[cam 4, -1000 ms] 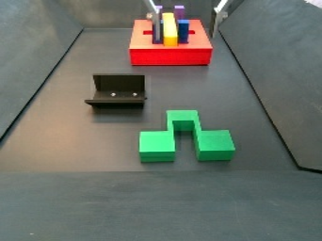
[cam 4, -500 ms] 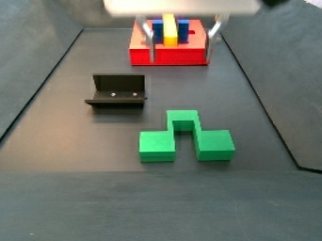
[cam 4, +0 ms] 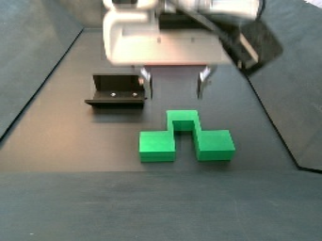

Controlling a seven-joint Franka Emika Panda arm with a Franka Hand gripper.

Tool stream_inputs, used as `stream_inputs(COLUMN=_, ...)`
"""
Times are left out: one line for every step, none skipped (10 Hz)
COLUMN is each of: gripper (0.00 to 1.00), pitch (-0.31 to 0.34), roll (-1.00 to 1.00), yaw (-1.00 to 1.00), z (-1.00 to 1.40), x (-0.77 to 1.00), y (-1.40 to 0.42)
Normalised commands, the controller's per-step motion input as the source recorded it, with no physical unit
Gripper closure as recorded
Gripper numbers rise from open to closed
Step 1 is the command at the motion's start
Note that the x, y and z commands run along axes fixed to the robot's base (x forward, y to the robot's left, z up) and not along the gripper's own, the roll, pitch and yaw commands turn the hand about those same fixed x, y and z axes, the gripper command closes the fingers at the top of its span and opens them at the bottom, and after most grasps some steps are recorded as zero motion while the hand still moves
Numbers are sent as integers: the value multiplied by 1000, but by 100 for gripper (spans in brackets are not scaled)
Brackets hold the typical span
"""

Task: Pick up the green object. Move up. Place the green object on the fixture. Regrasp the green object. Move to above the board. Insert the green object.
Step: Pick up the green object.

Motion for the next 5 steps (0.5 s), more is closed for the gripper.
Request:
stream_inputs(gripper=0, pitch=0, roll=0, yaw=0, z=-660, x=0, y=109)
stream_inputs(gripper=0, pitch=0, roll=-16, yaw=0, z=-591, x=0, y=46)
stream_inputs(gripper=0, pitch=0, roll=-40, yaw=0, z=-529, x=0, y=0)
stream_inputs(gripper=0, pitch=0, roll=-109, yaw=-20, z=-294, x=-117, y=17)
stream_inputs(gripper=0, pitch=1, roll=-133, yaw=-157, z=0, x=-37, y=80)
